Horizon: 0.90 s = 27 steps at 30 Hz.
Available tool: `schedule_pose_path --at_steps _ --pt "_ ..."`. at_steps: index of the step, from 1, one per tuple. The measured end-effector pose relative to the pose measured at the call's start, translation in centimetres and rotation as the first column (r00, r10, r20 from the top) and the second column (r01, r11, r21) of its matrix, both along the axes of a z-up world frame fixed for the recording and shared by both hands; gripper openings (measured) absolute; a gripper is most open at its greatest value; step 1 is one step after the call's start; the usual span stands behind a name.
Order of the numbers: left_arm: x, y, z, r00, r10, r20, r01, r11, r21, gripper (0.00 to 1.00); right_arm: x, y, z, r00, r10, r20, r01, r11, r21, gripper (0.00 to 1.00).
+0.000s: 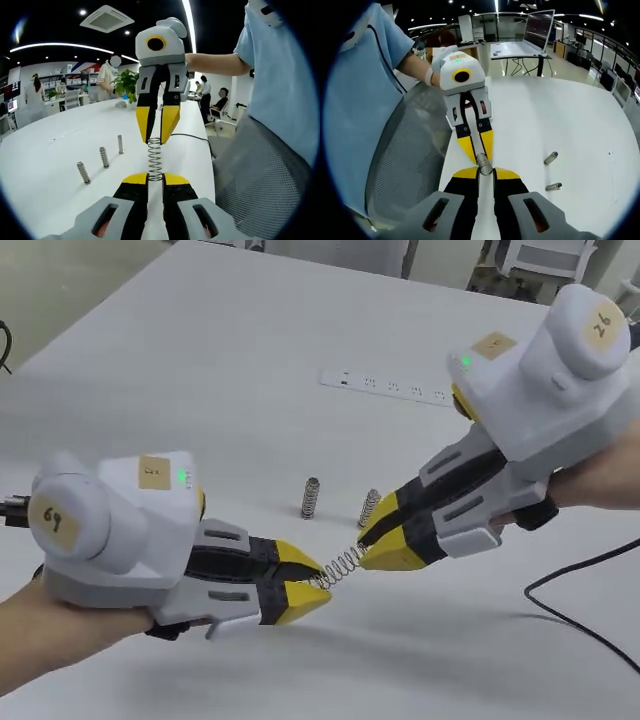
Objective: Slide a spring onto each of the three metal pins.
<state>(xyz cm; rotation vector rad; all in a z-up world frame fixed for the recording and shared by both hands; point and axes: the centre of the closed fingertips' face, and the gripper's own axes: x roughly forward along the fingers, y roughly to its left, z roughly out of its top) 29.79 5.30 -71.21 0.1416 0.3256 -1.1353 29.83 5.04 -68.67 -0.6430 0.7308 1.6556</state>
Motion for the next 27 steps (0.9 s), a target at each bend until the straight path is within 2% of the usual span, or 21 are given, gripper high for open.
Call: schedule_pose_path --at_steps 6,14,18,23,27 --pt "-0.17 -0.12 -0.05 1.000 -0.008 -0.002 0.008 1.000 0.001 0.03 -0.21 0.14 0.24 0.998 0.039 0.041 -0.038 0.999 -0.029 0.07" --pt "-0.21 -0.23 0.06 1.000 -0.008 -0.003 0.008 1.000 -0.002 0.03 -0.27 0.63 0.69 0.993 0.081 0.081 -0.078 0.996 -0.040 0.07" --pt "-0.25 -0.23 0.08 1.000 -0.010 -0.005 0.010 1.000 -0.002 0.02 -0.20 0.82 0.71 0.992 0.091 0.085 -0.087 0.995 -0.043 0.07" --pt "-0.16 -0.04 0.13 1.000 -0.004 0.020 0.004 1.000 0.001 0.02 -0.16 0.84 0.76 0.991 0.096 0.091 -0.092 0.995 -0.043 0.08" --pt "-0.17 -0.07 0.13 1.000 -0.002 0.022 0.002 1.000 -0.003 0.01 -0.09 0.79 0.74 0.991 0.102 0.092 -0.098 0.994 -0.046 0.08"
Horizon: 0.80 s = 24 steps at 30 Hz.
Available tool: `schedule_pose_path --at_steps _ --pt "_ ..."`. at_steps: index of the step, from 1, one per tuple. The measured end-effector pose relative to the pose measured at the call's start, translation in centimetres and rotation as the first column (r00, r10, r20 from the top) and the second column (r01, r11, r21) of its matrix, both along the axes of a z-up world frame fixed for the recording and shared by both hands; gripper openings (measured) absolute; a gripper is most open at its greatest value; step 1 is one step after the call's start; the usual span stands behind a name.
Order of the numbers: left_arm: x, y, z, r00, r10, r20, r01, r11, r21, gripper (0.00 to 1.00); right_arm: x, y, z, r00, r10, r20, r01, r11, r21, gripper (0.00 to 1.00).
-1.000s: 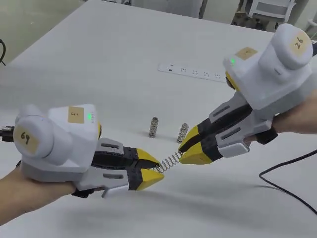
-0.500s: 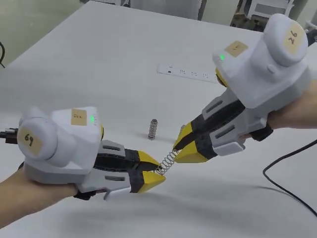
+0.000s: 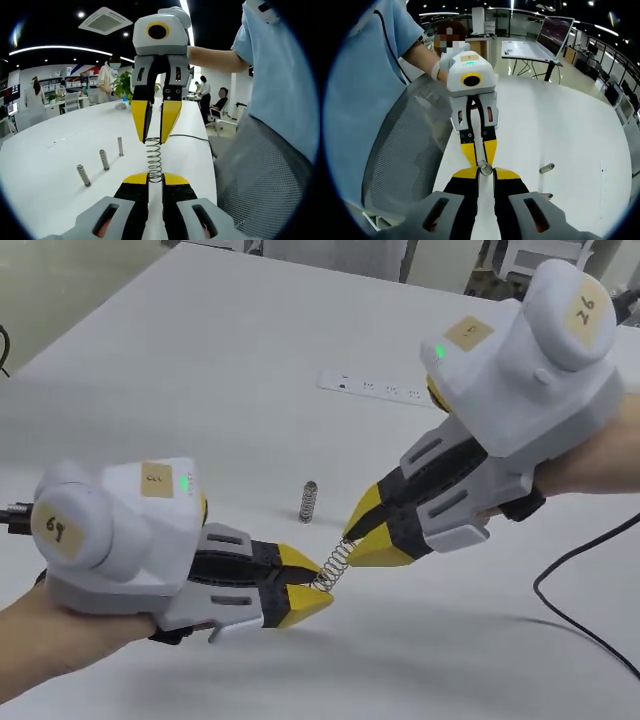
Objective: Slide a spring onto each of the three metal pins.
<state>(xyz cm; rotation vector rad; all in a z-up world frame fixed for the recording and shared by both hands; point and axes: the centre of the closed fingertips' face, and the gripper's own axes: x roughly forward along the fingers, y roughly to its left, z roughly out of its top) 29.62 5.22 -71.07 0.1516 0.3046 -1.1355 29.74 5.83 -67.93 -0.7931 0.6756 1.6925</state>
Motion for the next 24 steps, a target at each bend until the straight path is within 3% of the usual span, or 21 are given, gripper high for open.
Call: schedule_pose_path --at_steps 12,17,24 --pt "0.17 0.05 0.09 1.000 0.003 0.009 -0.003 1.000 -0.008 0.01 -0.01 -0.12 -0.22 1.000 0.014 -0.001 -0.014 1.000 -0.008 0.09" --pt "0.29 -0.16 0.24 1.000 0.000 0.013 0.000 1.000 -0.012 0.01 0.03 -0.24 -0.52 1.000 0.009 -0.003 -0.009 1.000 -0.018 0.18" --pt "0.36 -0.32 0.19 1.000 -0.003 0.013 0.003 1.000 -0.011 0.01 -0.10 -0.28 -0.50 1.000 0.028 0.002 -0.028 0.999 -0.027 0.21"
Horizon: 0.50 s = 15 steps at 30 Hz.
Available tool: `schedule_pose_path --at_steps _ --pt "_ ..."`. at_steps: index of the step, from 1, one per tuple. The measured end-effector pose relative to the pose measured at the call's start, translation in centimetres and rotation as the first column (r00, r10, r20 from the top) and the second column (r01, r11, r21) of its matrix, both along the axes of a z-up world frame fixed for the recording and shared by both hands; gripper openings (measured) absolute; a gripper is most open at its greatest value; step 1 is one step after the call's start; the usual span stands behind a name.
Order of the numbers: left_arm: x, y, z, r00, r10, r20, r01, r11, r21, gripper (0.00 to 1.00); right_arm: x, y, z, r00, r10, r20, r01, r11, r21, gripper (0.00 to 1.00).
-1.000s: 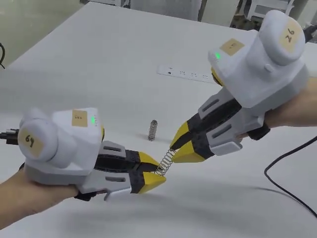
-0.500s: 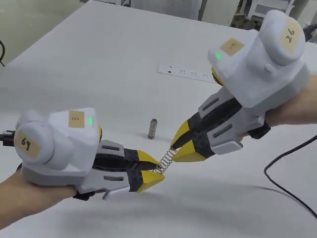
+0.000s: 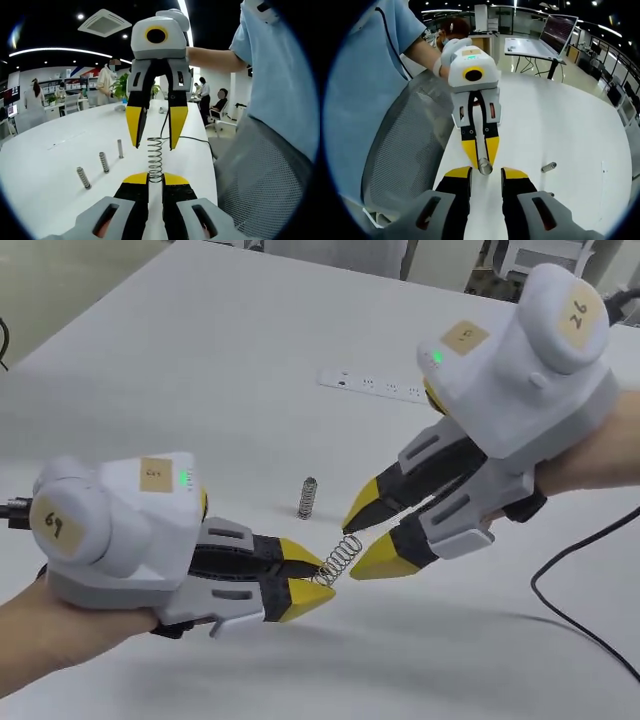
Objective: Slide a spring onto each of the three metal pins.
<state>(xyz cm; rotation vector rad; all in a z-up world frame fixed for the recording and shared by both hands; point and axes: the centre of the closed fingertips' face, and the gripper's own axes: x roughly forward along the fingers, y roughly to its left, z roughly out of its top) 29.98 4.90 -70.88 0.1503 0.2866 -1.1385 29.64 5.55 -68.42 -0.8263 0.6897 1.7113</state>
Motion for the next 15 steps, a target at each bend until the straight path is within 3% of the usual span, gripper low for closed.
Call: schedule_pose_path --at_steps 15 --pt "0.05 -0.47 0.16 1.000 -0.011 0.001 0.011 1.000 -0.003 0.01 -0.56 0.47 -0.63 0.999 0.036 -0.004 -0.036 0.999 -0.028 0.17"
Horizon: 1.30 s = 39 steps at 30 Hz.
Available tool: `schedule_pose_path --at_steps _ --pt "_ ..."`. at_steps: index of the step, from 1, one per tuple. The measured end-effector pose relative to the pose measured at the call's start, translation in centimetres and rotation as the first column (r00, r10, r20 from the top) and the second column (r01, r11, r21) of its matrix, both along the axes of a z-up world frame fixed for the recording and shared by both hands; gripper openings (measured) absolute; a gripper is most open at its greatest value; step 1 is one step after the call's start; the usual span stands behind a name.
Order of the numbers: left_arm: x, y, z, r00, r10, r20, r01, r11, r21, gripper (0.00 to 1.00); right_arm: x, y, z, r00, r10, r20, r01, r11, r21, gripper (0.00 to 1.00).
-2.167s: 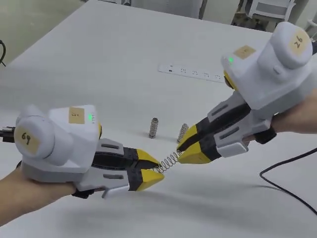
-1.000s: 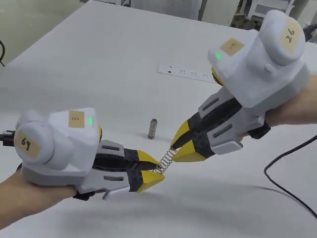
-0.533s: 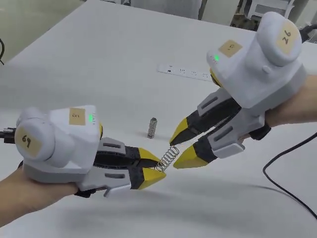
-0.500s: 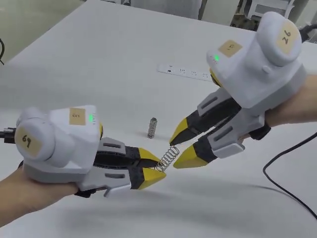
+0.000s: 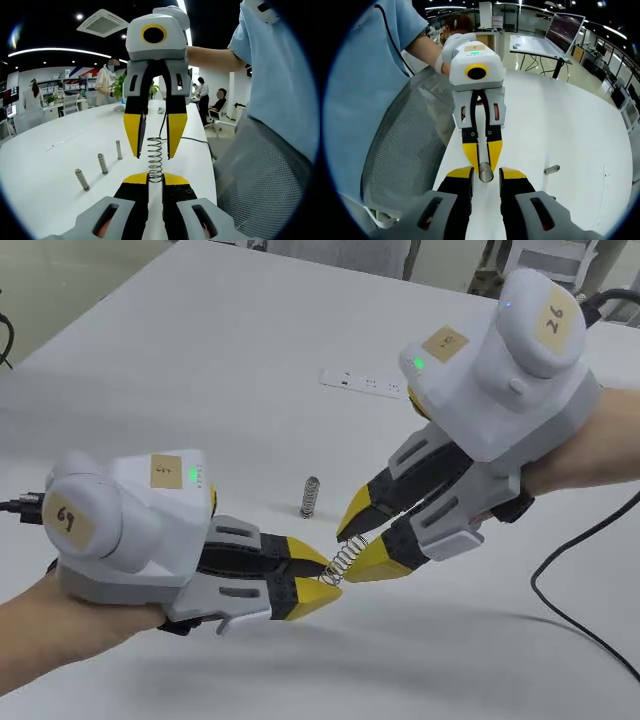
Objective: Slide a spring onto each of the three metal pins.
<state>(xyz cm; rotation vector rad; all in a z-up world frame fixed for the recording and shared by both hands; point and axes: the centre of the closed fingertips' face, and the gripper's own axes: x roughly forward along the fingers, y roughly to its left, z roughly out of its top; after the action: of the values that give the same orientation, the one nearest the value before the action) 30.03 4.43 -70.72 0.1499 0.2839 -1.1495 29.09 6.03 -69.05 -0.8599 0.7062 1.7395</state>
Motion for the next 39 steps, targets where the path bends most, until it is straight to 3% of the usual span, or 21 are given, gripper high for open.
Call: schedule_pose_path --at_steps 27,39 --pt "0.3 -0.4 0.6 1.000 -0.016 0.010 0.016 1.000 -0.006 0.01 0.1 -0.3 -1.0 0.999 0.031 0.012 -0.030 0.999 -0.032 0.09" --pt "0.2 -0.5 0.5 1.000 -0.018 0.009 0.018 1.000 -0.003 0.01 -0.1 -0.4 -1.1 1.000 0.007 -0.003 -0.007 1.000 -0.030 0.08"
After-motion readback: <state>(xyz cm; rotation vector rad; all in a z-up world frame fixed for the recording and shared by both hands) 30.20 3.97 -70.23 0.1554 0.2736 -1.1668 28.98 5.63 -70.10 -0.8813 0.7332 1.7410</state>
